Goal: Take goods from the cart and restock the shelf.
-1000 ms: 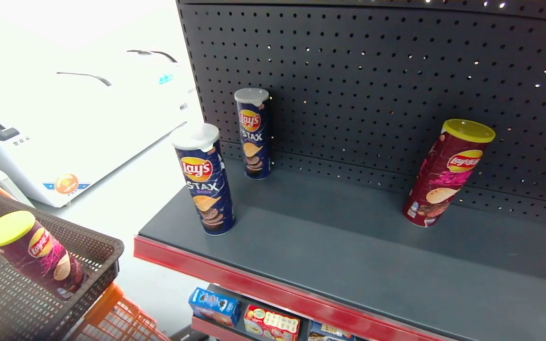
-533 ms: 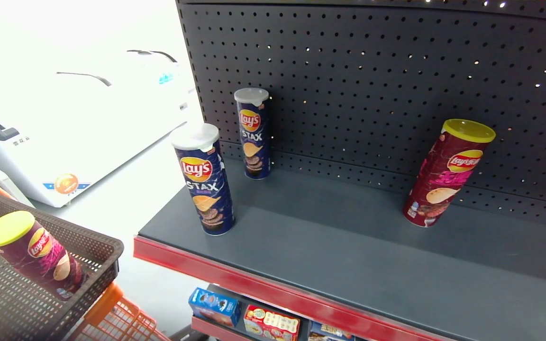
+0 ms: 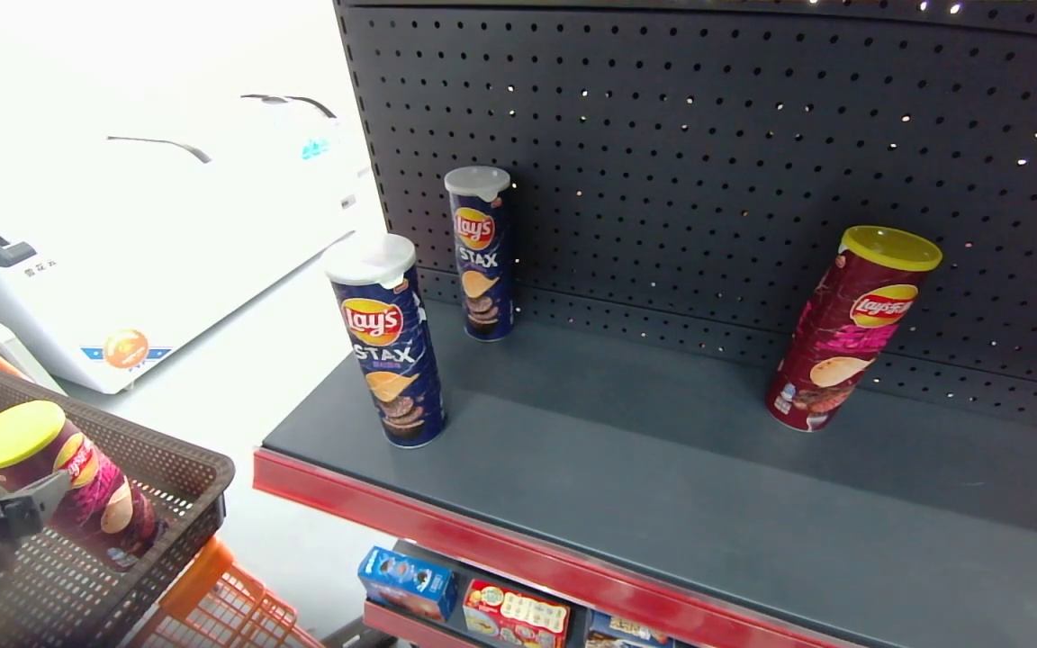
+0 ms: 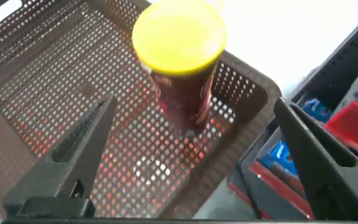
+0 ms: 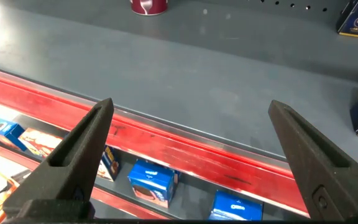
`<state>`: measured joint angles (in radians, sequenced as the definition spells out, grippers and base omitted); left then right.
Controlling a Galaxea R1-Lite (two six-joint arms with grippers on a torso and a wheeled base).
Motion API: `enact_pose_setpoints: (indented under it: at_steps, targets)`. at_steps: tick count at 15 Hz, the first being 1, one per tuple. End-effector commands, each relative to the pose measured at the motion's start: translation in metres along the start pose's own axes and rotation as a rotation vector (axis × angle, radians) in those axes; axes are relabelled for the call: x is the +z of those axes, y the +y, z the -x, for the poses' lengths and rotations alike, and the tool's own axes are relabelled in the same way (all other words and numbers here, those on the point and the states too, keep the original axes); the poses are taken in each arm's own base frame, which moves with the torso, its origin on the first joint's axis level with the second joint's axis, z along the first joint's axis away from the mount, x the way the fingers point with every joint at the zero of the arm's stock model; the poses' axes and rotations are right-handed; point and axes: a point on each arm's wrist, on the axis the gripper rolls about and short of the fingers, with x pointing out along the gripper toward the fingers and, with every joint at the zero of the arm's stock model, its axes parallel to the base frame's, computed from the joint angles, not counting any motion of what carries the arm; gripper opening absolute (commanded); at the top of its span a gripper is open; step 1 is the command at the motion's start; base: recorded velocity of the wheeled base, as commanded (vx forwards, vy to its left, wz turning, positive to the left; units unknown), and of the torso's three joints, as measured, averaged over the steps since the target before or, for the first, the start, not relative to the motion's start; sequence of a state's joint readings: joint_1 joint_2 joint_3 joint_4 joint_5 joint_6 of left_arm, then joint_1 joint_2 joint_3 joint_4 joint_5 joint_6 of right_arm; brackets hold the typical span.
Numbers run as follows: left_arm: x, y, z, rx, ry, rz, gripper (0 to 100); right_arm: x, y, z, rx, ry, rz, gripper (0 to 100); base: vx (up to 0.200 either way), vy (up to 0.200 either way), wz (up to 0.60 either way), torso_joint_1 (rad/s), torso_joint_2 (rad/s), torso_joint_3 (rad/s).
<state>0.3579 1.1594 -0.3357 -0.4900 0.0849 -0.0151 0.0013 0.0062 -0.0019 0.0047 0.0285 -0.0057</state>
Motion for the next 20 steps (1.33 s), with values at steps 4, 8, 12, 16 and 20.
enact_pose_setpoints:
  at_steps: [4,8,12,16,20]
  targets:
    - [-0.028,-0.004,-0.080,-0.040,0.034,0.006,100,0.000,0.000,0.000,0.001,0.002,0.000,100,0.000,0.000,0.00,0.000,0.00,0.000]
    - [-0.041,-0.005,-0.105,-0.034,0.009,-0.005,100,0.000,0.000,0.000,0.001,0.002,0.000,100,0.000,0.000,0.00,0.000,0.00,0.000]
    - [-0.043,-0.006,-0.122,-0.036,-0.048,-0.002,100,0.000,0.000,0.000,0.001,0.000,0.000,100,0.000,0.000,0.00,0.000,0.00,0.000]
    - [-0.049,-0.005,-0.132,-0.029,-0.038,0.001,100,0.000,0.000,0.000,0.001,0.000,0.000,100,0.000,0.000,0.00,0.000,0.00,0.000]
    - [-0.049,0.002,-0.141,-0.001,-0.050,0.011,100,0.000,0.000,0.000,0.001,0.000,0.000,100,0.000,0.000,0.00,0.000,0.00,0.000]
